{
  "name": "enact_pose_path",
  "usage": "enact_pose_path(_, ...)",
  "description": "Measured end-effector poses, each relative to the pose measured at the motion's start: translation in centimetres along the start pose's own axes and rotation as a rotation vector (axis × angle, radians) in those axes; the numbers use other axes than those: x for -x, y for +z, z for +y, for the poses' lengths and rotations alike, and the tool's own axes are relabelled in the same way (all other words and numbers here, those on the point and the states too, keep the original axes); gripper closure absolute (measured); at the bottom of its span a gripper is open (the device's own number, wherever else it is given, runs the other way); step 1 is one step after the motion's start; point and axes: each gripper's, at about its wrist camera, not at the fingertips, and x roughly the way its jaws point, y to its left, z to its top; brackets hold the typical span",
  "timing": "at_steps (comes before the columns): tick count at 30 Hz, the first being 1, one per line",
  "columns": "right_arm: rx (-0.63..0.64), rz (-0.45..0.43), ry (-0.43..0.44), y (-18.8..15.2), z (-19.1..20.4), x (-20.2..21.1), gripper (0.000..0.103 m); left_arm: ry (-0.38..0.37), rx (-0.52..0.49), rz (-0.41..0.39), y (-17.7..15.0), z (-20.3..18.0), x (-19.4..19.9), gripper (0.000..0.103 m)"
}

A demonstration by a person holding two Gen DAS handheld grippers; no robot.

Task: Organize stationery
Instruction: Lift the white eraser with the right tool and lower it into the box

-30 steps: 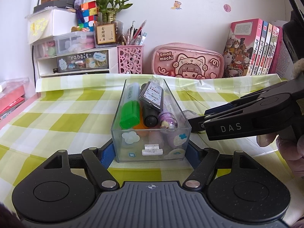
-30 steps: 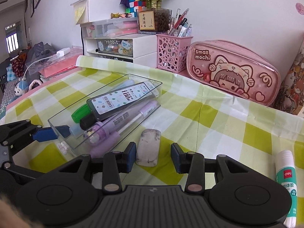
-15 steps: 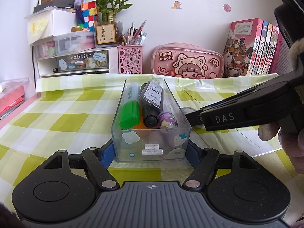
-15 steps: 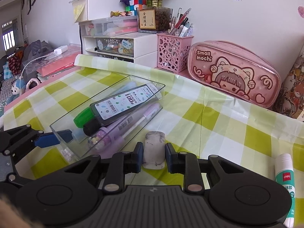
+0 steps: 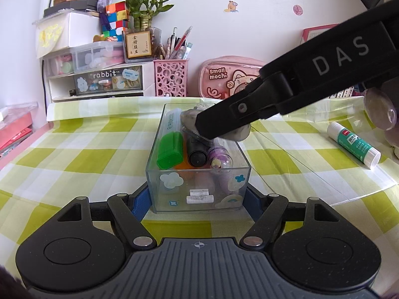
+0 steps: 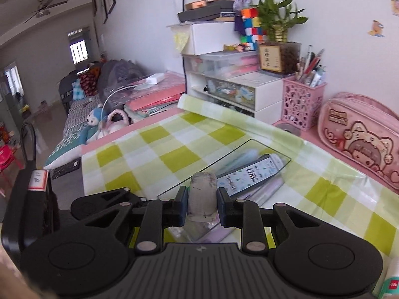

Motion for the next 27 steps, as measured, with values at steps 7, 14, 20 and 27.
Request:
enact_pose_path(7, 0.018, 0.056, 0.075, 0.0, 0.1, -1.1, 0.075, 0.000, 0.000, 0.000, 0.0, 0.0, 0.0, 0.030)
enact_pose_path(14, 0.053, 0.125, 0.110, 0.8, -0.3, -2.0, 0.074, 0.000, 0.000, 0.000, 0.0, 0.0, 0.0, 0.030)
enact_pose_path(20, 0.064, 0.174, 0.160, 1.7, -1.0, -2.6, 0.074, -0.001, 0.000, -0.001, 0.0, 0.0, 0.0, 0.030)
enact_pose_path(27, 0.107, 0.197, 0.143, 2.3, -0.8, -2.4, 0.074, -0.001, 0.000, 0.002, 0.0, -0.1, -0.1, 0.029)
